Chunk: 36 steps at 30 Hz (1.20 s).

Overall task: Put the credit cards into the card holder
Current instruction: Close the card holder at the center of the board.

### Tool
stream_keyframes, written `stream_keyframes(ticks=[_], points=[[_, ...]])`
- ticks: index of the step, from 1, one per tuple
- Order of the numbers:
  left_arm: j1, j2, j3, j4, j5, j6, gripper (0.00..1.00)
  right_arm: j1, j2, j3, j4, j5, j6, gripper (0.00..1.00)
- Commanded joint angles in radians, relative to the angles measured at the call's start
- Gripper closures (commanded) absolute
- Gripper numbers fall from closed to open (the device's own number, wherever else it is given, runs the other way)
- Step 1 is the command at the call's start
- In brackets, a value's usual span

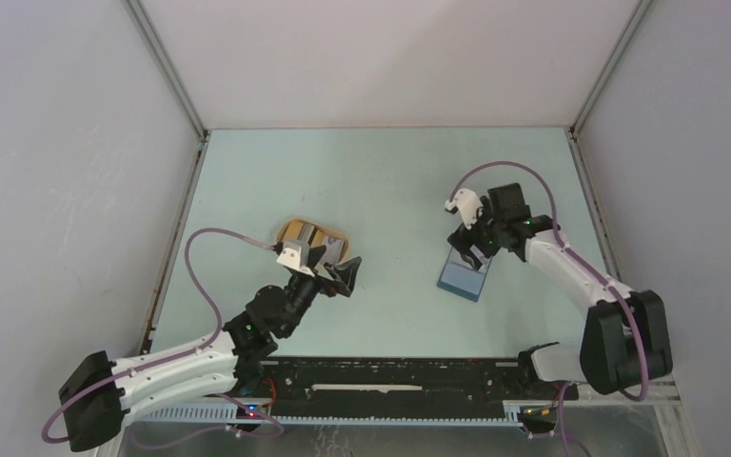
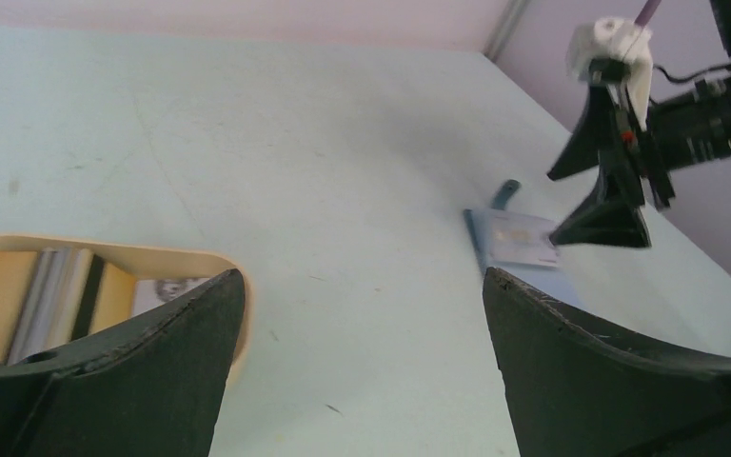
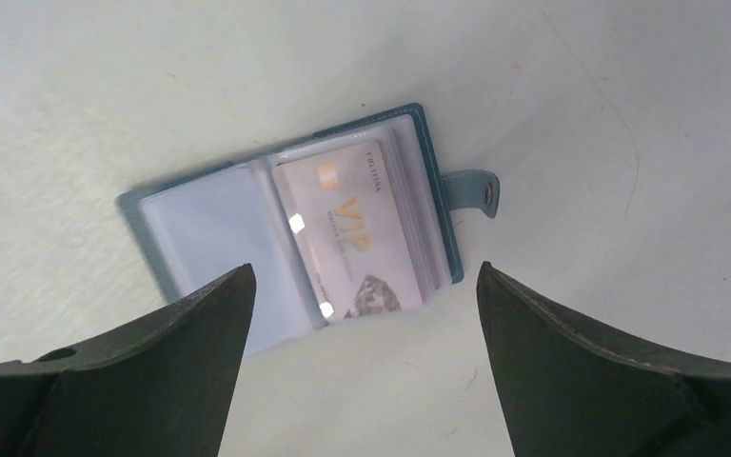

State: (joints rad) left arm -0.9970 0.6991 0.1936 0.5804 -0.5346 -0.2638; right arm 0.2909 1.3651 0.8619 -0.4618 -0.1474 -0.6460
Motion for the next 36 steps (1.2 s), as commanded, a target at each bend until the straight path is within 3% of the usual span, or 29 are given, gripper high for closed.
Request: stream_keyframes(ticks=[1, 6, 9, 13, 18, 26, 36], points=[[0.019, -0.015, 0.043, -0.051, 0.192, -0.112, 0.00, -0.095, -0.110, 0.059, -0.103, -0.318, -0.009, 0.05], [0.019, 0.024, 0.025, -0.028, 0.357, -0.251, 0.02, -0.142, -0.165, 0.054, -0.271, -0.552, -0.208, 0.06], [0.018, 0.060, -0.010, 0.026, 0.376, -0.342, 0.02, -0.118, -0.189, 0.014, -0.237, -0.530, -0.256, 0.06], [0.007, 0.179, -0.021, 0.113, 0.395, -0.465, 0.02, -0.128, -0.147, 0.021, -0.120, -0.398, -0.090, 0.06], [-0.034, 0.393, 0.016, 0.247, 0.394, -0.569, 0.09, -0.250, -0.015, 0.083, -0.151, -0.402, 0.018, 0.09], [-0.070, 0.634, 0.085, 0.333, 0.361, -0.670, 0.15, -0.387, 0.153, 0.180, -0.247, -0.514, 0.030, 0.09], [-0.072, 0.889, 0.265, 0.294, 0.459, -0.635, 0.18, -0.394, 0.306, 0.297, -0.299, -0.498, 0.040, 0.10]])
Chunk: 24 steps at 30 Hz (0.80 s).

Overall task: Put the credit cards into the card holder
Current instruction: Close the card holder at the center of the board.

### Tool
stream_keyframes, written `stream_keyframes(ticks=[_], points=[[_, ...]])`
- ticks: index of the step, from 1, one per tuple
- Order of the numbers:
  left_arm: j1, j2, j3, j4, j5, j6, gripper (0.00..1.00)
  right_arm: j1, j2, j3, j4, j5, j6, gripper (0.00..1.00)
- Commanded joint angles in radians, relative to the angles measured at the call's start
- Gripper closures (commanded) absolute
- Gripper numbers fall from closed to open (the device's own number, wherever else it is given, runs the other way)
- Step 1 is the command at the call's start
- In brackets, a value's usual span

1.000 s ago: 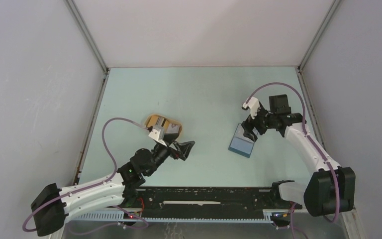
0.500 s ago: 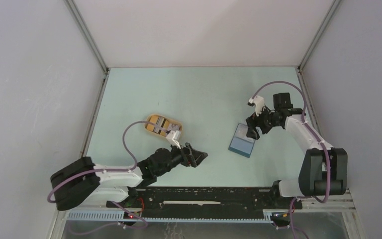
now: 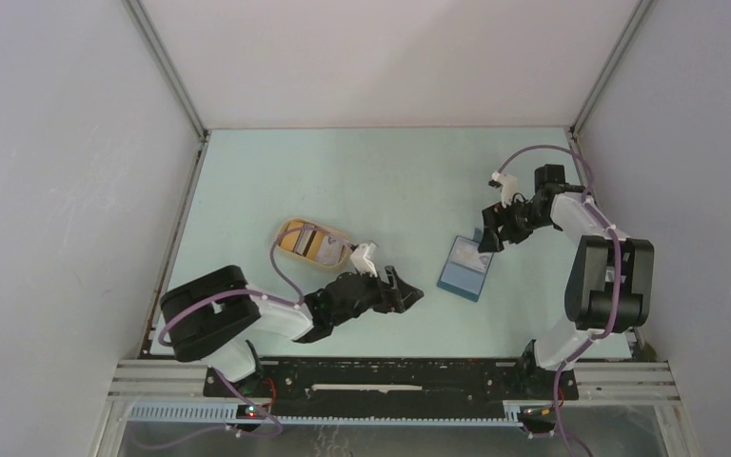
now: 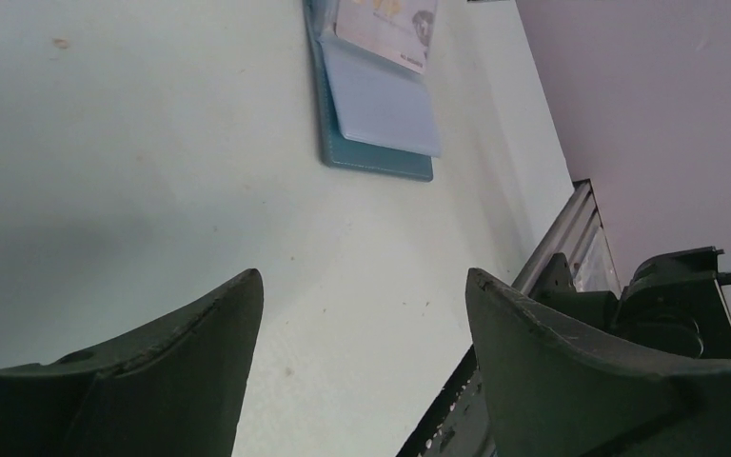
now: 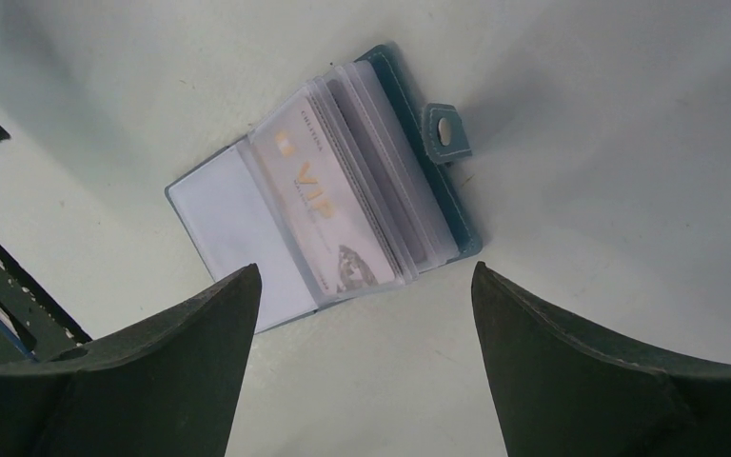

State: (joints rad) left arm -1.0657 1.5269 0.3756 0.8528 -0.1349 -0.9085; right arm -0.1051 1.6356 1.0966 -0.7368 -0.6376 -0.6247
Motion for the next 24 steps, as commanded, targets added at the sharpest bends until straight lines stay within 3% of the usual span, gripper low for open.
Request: stream_keyframes(ticks=[1, 12, 19, 24], points=[[-0.004, 0.074, 0.094, 0.019, 0.068, 0.011, 0.18, 0.002, 0.053, 0.072, -0.027, -0.001, 0.020, 0.10], [-0.004, 0.109, 0.104, 0.012, 0.095, 0.010, 0.21, 0.054, 0.203, 0.138, -0.050, 0.097, 0.019, 0.16], [-0.004, 0.108, 0.077, 0.036, 0.086, -0.013, 0.21, 0.059, 0.238, 0.138, -0.129, 0.024, 0.013, 0.39], [0.001, 0.106, 0.040, 0.099, 0.077, -0.076, 0.21, 0.066, 0.234, 0.115, -0.144, -0.030, 0.057, 0.49]])
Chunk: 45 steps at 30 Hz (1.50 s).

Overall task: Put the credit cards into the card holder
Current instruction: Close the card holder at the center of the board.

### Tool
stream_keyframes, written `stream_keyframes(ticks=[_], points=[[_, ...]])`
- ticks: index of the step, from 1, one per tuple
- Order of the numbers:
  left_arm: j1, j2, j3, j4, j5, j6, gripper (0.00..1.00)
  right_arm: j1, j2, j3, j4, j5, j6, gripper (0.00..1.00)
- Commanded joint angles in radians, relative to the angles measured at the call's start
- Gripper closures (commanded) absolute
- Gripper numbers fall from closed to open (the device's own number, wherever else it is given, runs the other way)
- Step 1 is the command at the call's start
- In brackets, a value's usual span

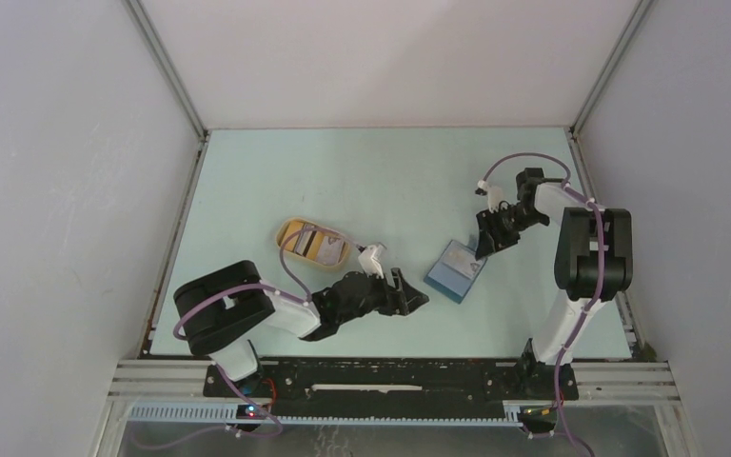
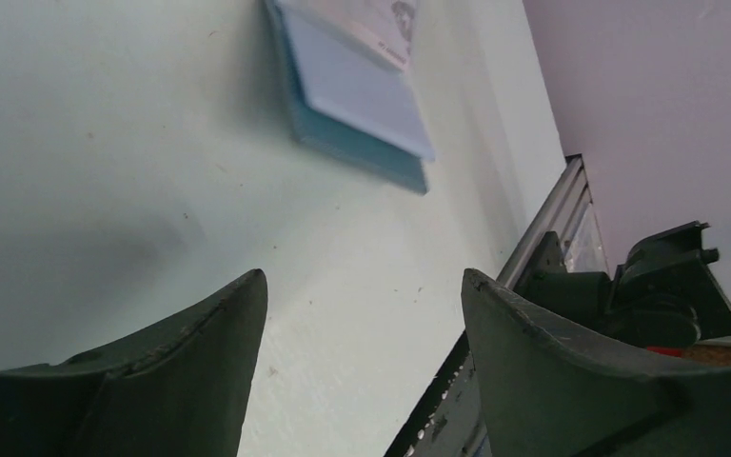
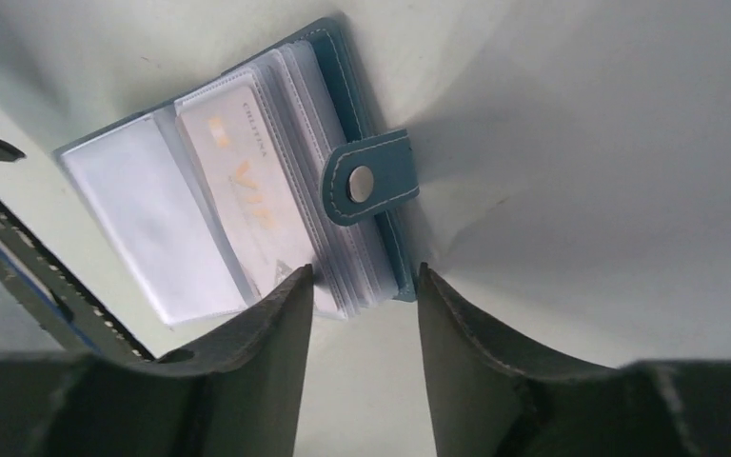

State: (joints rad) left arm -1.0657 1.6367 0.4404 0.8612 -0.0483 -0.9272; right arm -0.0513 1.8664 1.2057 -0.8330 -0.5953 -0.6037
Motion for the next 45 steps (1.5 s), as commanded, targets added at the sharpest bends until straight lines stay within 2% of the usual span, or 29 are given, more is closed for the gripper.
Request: stream_keyframes(ticks=[1, 10, 15, 23, 28, 32, 36, 41, 45], points=[[0.002, 0.000, -0.036, 0.116, -0.010, -0.080, 0.21, 0.014, 0.002, 0.003, -0.048, -0.082, 0.049, 0.50], [0.003, 0.137, -0.124, 0.395, -0.035, -0.328, 0.17, 0.044, -0.003, -0.046, -0.004, -0.140, 0.178, 0.56], [0.003, 0.216, -0.121, 0.445, -0.080, -0.394, 0.15, 0.049, 0.002, -0.055, 0.018, -0.131, 0.206, 0.60], [0.032, 0.244, -0.065, 0.334, -0.137, -0.379, 0.15, 0.049, 0.011, -0.055, 0.036, -0.094, 0.221, 0.61], [0.079, 0.295, 0.000, 0.308, -0.103, -0.374, 0.16, 0.048, 0.013, -0.055, 0.037, -0.089, 0.225, 0.62], [0.103, 0.336, 0.077, 0.286, -0.059, -0.364, 0.22, 0.049, 0.013, -0.055, 0.037, -0.089, 0.222, 0.62], [0.118, 0.343, 0.135, 0.264, -0.025, -0.338, 0.37, 0.048, 0.010, -0.054, 0.035, -0.092, 0.219, 0.62], [0.131, 0.289, 0.193, 0.143, -0.002, -0.258, 0.48, 0.086, -0.004, -0.055, 0.027, -0.107, 0.201, 0.62], [0.136, 0.261, 0.239, 0.064, 0.036, -0.198, 0.50, 0.118, -0.016, -0.055, 0.015, -0.135, 0.189, 0.61]])
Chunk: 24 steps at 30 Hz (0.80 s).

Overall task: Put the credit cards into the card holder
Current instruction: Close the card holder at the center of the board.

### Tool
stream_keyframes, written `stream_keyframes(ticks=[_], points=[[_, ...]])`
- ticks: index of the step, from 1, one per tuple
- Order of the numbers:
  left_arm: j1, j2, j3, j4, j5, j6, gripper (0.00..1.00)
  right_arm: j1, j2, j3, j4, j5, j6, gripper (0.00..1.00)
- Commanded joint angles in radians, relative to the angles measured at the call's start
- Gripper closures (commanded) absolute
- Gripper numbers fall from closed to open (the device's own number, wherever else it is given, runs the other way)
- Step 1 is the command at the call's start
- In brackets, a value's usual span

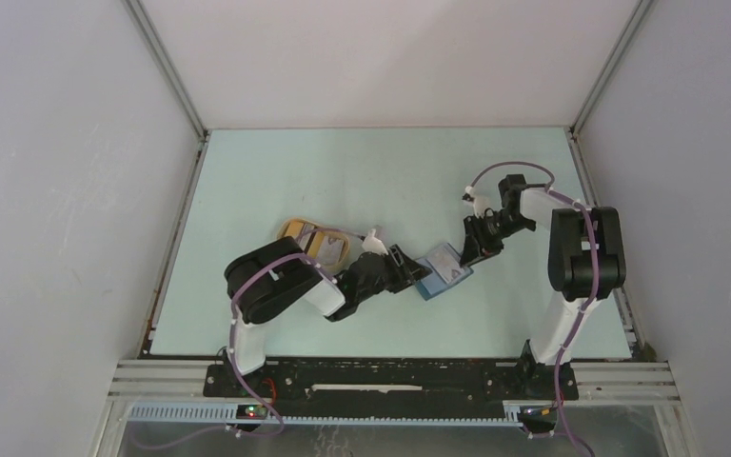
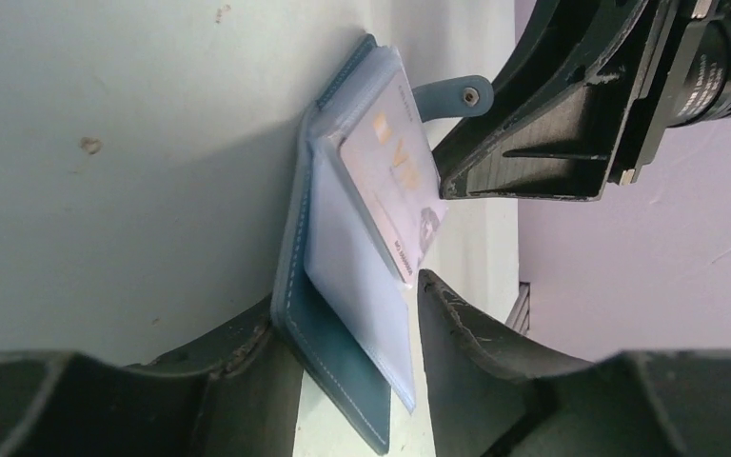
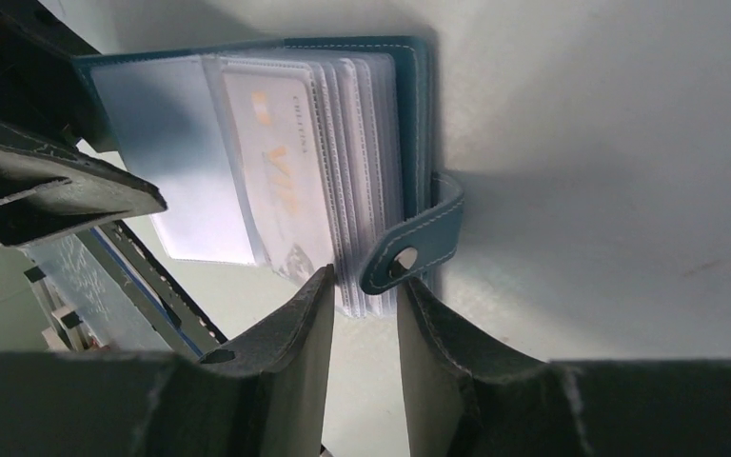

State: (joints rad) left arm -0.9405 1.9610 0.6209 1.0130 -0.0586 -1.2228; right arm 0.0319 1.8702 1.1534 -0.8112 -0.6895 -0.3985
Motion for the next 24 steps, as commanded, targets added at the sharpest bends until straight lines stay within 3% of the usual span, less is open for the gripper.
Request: stream_keyframes(ticks=[1, 11, 24], points=[[0.011, -0.064, 0.068, -0.093, 0.050, 0.104, 0.51, 0.044, -0.019, -0.001, -0.008, -0.044, -0.017, 0.61], [0.009, -0.120, 0.096, -0.149, 0.090, 0.161, 0.51, 0.083, -0.013, 0.005, -0.022, -0.062, -0.019, 0.61], [-0.054, -0.251, 0.112, -0.303, -0.005, 0.282, 0.50, 0.091, -0.017, 0.005, -0.025, -0.071, -0.023, 0.60]])
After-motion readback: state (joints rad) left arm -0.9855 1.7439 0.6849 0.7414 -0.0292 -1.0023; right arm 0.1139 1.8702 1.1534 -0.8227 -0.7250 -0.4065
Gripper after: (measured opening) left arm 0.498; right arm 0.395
